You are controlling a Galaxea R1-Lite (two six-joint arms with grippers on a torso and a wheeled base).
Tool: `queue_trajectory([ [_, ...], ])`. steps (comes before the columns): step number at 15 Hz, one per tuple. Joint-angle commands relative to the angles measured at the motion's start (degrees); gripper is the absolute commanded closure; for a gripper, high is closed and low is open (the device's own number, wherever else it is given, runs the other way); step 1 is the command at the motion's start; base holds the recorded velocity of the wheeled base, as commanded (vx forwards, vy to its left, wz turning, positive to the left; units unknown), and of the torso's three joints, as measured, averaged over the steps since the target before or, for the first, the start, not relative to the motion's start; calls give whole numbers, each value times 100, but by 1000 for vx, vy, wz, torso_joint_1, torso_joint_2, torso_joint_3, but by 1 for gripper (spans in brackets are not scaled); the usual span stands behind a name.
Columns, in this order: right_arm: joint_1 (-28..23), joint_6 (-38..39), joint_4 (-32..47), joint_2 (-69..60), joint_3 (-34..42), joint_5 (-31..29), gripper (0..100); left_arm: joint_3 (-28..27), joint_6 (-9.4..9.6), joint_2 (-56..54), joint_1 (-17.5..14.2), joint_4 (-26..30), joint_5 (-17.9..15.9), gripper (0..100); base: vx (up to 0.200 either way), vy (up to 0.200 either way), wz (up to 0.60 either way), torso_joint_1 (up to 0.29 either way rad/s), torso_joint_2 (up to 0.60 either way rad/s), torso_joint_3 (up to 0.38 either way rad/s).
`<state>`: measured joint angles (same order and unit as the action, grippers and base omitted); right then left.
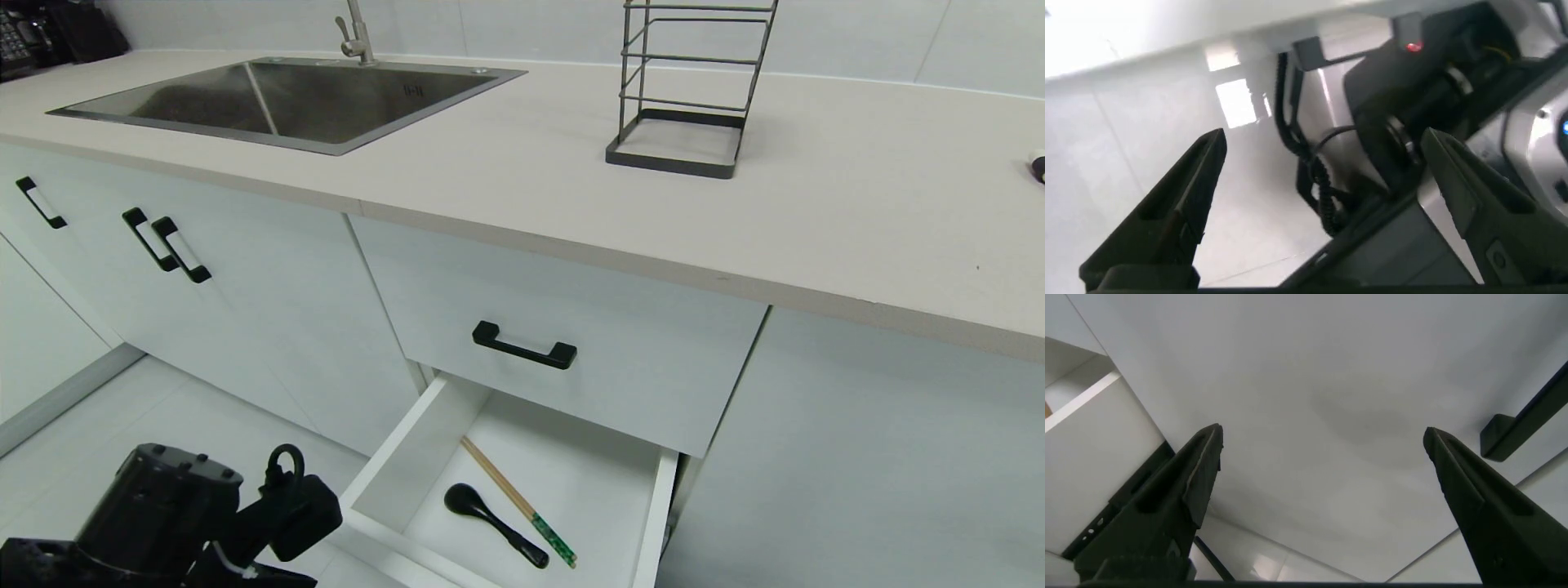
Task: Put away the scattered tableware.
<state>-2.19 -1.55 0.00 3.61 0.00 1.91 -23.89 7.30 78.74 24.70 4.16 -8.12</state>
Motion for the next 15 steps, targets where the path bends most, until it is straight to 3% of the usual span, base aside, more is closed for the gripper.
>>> queue_trajectory([
  [1,0,-3,0,26,0,2,0,-212,-106,423,9,-134,223,0,0,0,0,0,0,0],
  [4,0,-3,0,26,0,2,0,-247,-335,836,17,-609,531,0,0,0,0,0,0,0],
  [8,0,-3,0,26,0,2,0,-256,-352,1073,17,-917,592,0,0,0,0,0,0,0],
  [15,0,-3,0,26,0,2,0,-256,-423,1504,9,-1919,654,0,0,0,0,0,0,0],
])
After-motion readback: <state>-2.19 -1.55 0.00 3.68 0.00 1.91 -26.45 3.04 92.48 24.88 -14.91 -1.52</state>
